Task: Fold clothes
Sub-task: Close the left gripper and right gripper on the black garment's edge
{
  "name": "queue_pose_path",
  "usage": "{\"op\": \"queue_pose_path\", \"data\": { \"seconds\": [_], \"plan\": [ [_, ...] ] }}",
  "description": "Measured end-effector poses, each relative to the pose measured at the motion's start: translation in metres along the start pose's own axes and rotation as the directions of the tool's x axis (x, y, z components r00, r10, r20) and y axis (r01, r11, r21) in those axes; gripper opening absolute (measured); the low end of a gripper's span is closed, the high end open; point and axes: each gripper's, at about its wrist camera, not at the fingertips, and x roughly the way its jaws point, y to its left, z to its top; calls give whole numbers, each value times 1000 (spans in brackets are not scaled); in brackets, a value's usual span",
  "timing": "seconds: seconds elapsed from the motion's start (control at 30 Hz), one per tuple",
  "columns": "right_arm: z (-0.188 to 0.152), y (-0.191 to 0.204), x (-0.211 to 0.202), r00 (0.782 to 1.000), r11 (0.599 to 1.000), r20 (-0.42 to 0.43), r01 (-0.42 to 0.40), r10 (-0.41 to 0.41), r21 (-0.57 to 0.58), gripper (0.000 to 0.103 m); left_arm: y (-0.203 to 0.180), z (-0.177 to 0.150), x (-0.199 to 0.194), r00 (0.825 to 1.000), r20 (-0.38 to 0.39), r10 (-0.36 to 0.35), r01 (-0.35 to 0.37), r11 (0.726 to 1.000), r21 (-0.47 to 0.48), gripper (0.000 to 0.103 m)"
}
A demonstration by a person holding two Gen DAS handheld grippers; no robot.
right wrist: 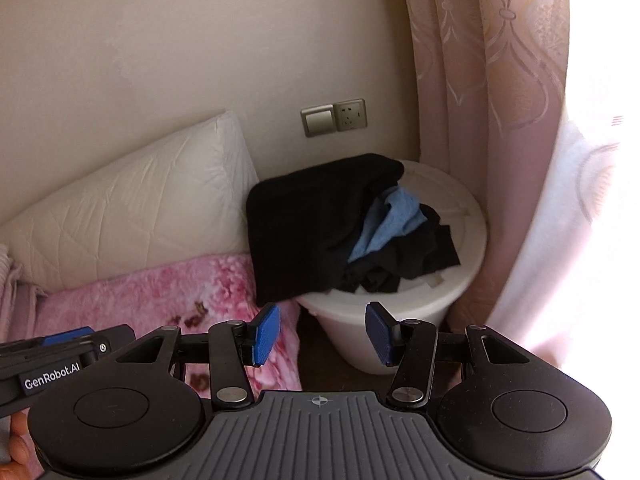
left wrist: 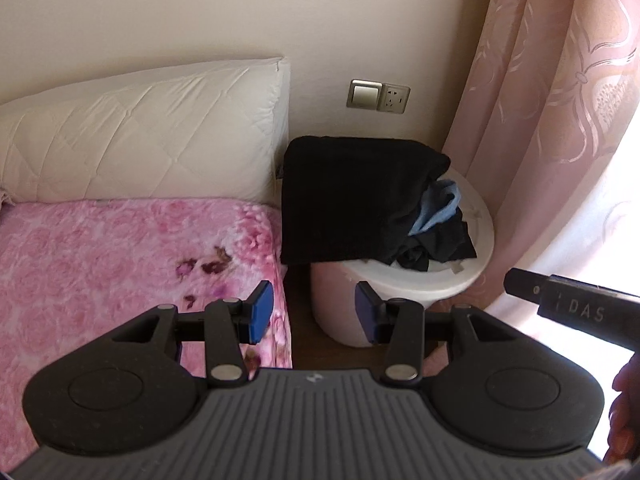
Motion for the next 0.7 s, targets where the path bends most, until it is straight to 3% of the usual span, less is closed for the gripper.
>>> {"op": "queue_pose_path", "data": {
  "seconds": [0.43, 0.7],
  "plan": [
    [75, -69, 125, 993, 999, -114, -3, 8, 42, 52, -19, 62, 136, 995, -93, 18, -22, 999, -42, 40],
    [120, -102, 213, 986, 997, -167, -9, 21, 72, 52, -35, 92, 237, 978, -201, -50, 32, 996, -89, 41]
  ]
}}
